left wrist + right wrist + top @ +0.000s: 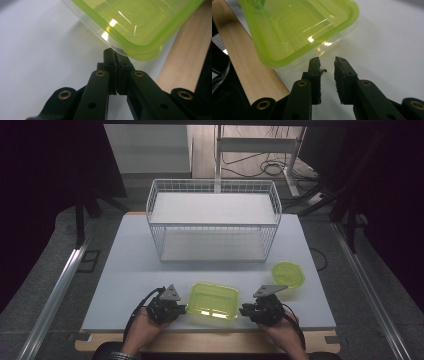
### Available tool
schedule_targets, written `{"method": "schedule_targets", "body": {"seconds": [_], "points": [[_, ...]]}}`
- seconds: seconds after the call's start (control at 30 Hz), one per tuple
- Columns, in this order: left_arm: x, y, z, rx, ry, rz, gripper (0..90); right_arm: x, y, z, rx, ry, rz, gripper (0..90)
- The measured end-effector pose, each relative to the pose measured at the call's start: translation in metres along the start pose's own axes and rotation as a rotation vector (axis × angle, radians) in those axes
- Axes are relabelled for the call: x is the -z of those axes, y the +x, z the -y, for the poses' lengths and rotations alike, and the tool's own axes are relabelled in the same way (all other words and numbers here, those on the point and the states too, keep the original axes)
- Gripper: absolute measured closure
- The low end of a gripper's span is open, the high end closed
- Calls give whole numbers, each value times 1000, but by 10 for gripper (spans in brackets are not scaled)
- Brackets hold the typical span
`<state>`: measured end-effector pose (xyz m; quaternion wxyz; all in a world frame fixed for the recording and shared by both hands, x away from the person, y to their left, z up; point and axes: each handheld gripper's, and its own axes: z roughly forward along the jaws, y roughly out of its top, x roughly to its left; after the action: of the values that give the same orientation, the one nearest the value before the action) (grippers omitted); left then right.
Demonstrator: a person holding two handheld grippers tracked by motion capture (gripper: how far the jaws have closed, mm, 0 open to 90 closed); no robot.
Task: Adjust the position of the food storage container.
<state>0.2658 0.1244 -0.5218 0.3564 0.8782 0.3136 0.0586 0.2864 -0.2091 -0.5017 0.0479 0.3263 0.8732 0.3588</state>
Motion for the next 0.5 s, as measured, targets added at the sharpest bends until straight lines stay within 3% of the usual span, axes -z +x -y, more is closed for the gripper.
{"method": "schedule_targets", "body": {"seconds": [0.37, 0.5], "points": [[-6, -15, -5, -20, -3, 34, 878, -7, -11, -2, -6, 13, 34, 752], [-5, -16, -4, -26, 1, 16, 870, -8, -11, -1, 6, 28, 42, 742]]}}
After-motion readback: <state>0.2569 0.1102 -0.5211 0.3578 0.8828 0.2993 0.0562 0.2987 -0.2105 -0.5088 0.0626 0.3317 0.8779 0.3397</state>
